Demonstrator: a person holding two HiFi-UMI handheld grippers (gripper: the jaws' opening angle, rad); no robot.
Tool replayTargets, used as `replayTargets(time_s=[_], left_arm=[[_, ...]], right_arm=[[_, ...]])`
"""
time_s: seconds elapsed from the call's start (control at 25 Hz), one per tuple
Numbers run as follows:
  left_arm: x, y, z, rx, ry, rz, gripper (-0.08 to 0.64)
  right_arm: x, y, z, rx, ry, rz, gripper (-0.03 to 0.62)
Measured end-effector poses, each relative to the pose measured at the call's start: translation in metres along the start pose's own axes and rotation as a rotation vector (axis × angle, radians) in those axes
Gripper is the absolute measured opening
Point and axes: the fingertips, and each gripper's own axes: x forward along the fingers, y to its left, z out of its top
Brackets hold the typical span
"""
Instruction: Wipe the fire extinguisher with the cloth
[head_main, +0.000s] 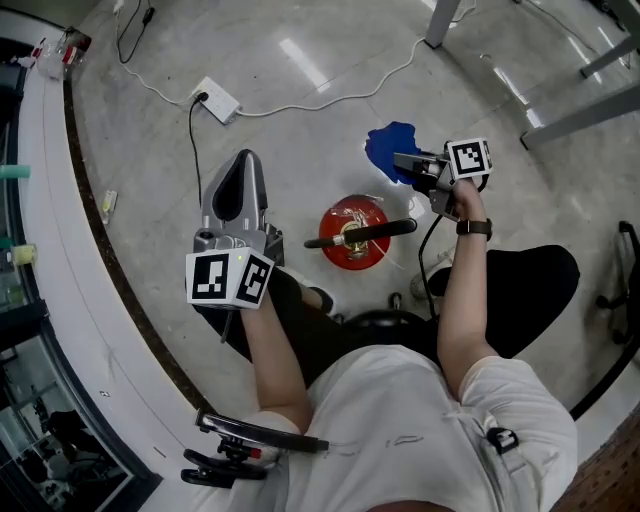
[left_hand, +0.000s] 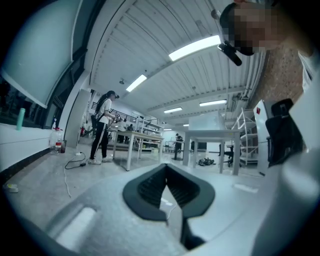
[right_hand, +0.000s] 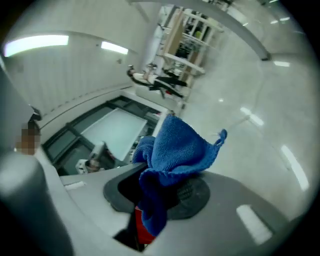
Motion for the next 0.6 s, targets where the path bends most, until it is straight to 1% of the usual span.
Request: replayTargets(time_s=[0.04, 0.12, 0.16, 0.2, 0.24, 0.28, 0.32, 0.36, 0.48, 0.56, 0.6], left_arm=[[0.002, -0.002, 0.006, 0.002, -0.014, -0.005, 0.000], [0.004, -0.006, 0.017, 0.002, -0.042, -0.012, 0.000], [0.004, -0.006, 0.020, -0.001, -0.053, -0.009, 0.000], [0.004, -0.007, 0.021, -0.004, -0.058, -0.005, 0.000], [0.003, -0.007, 0.019, -0.005, -0.055, 0.000, 0.000], [0.003, -0.008, 0.015, -0.004, -0.046, 0.002, 0.000], [0.001, -0.009, 0.011, -0.002, -0.034, 0.004, 0.000], [0.000, -0.008, 0.007, -0.001, -0.024, 0.008, 0.000], [-0.006, -0.001, 0.001, -0.001, -0.014, 0.029, 0.000], [-0.009, 0.004, -0.001, -0.003, -0.010, 0.040, 0.000], [-0.009, 0.006, -0.003, -0.005, -0.007, 0.043, 0.000]], right_arm=[[-0.003, 0.041, 0.012, -0.077, 0.010, 0.076, 0.101], [-0.001, 0.113, 0.014, -0.237, 0.082, 0.276, 0.102], [0.002, 0.140, 0.007, -0.301, 0.132, 0.382, 0.103], [0.006, 0.159, -0.004, -0.345, 0.187, 0.474, 0.103], [0.012, 0.167, -0.018, -0.366, 0.244, 0.536, 0.103], [0.018, 0.167, -0.031, -0.368, 0.297, 0.563, 0.104], [0.023, 0.162, -0.042, -0.358, 0.335, 0.572, 0.104], [0.027, 0.156, -0.048, -0.340, 0.350, 0.580, 0.104], [0.033, 0.132, -0.046, -0.269, 0.309, 0.593, 0.104], [0.039, 0.105, -0.038, -0.192, 0.265, 0.558, 0.104], [0.044, 0.086, -0.038, -0.148, 0.263, 0.512, 0.103]])
